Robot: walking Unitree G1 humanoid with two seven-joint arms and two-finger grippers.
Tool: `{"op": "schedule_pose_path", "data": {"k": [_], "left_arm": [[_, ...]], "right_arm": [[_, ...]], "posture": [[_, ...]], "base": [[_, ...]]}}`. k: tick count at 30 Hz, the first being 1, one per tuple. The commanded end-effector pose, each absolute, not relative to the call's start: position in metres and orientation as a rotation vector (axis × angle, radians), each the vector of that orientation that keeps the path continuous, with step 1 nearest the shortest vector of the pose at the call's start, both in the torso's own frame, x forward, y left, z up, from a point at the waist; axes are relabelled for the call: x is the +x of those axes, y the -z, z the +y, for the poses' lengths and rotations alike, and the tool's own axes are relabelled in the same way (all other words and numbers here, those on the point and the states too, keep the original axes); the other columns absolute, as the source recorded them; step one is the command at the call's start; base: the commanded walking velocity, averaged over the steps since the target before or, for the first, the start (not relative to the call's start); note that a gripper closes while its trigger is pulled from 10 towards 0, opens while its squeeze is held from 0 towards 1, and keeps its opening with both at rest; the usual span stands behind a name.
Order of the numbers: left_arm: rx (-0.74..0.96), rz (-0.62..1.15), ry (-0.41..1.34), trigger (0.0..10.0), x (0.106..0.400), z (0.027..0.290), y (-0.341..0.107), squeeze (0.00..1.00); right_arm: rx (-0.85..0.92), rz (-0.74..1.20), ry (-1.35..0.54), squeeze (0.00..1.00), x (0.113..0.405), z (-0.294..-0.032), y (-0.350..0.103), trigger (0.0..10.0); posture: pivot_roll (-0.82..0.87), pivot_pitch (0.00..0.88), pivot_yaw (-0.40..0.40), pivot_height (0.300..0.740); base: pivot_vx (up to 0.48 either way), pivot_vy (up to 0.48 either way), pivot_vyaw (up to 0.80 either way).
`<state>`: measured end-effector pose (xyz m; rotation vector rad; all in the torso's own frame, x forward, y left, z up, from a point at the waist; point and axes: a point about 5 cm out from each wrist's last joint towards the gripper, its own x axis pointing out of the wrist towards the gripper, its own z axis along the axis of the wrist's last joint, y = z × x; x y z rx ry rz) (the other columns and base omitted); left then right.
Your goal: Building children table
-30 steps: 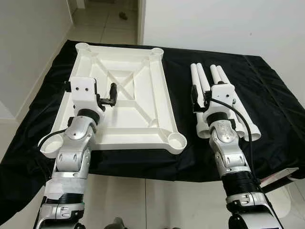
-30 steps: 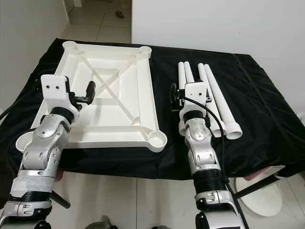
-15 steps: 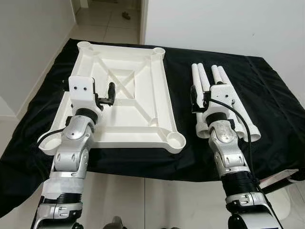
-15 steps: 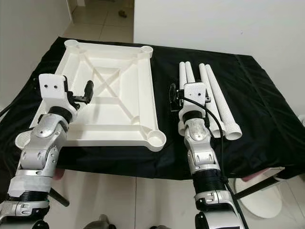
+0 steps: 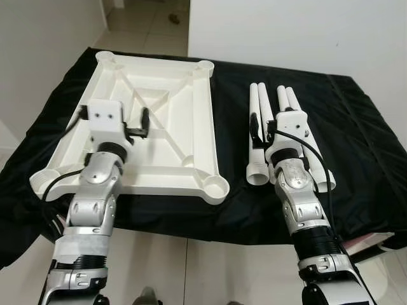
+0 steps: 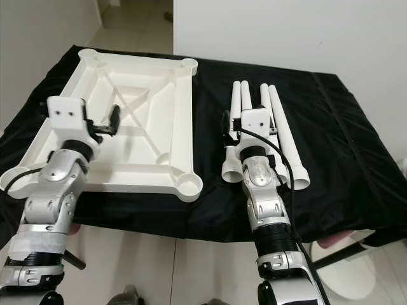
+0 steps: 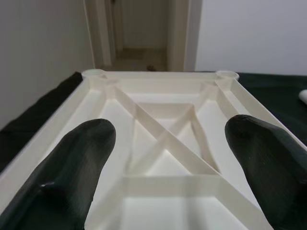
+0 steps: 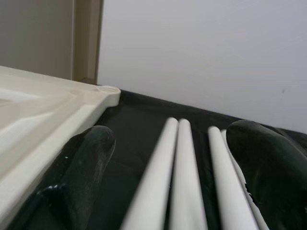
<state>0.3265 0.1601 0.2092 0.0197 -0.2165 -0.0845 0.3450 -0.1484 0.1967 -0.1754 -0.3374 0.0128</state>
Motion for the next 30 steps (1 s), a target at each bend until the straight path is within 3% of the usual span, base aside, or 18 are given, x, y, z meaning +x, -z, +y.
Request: {"op": "schedule_pose_path", "data": {"k": [1,15,24,25,28,29,30], "left_arm": [[0.027,-0.216,0.098,10.0,0.327,0.154,-0.208,0.0],[0.041,-0.188,0.1,10.0,0.329,0.154,-0.204,0.0],[0.068,-0.203,0.234,10.0,0.324,0.14,-0.206,0.0],[0.067,-0.2,0.278,10.0,0.322,0.135,-0.205,0.0],[0.064,-0.196,0.306,10.0,0.321,0.132,-0.205,0.0],[0.076,-0.191,0.341,10.0,0.319,0.127,-0.204,0.0],[0.098,-0.178,0.369,10.0,0.318,0.122,-0.203,0.0]], "right_arm": [[-0.186,-0.328,0.006,0.0,0.345,-0.154,-0.193,10.0],[-0.187,-0.326,0.022,0.0,0.345,-0.155,-0.193,10.0],[-0.153,-0.299,0.022,0.0,0.347,-0.157,-0.191,10.0],[-0.141,-0.289,0.023,0.49,0.347,-0.157,-0.19,10.0],[-0.135,-0.282,0.025,0.49,0.347,-0.158,-0.189,10.0],[-0.126,-0.27,0.021,1.0,0.348,-0.158,-0.188,10.0],[-0.131,-0.26,0.026,1.0,0.349,-0.158,-0.187,10.0]], "posture": [[0.18,0.032,-0.043,0.74],[0.18,0.033,-0.042,0.74],[0.18,0.034,-0.041,0.74],[0.17,0.034,-0.04,0.74],[0.17,0.034,-0.04,0.74],[0.17,0.033,-0.04,0.74],[0.17,0.032,-0.039,0.74]], "base": [[0.0,0.0,0.0],[0.0,0.0,0.0],[0.0,0.0,0.0],[0.0,0.0,0.0],[0.0,0.0,0.0],[0.0,0.0,0.0],[0.0,0.0,0.0]]}}
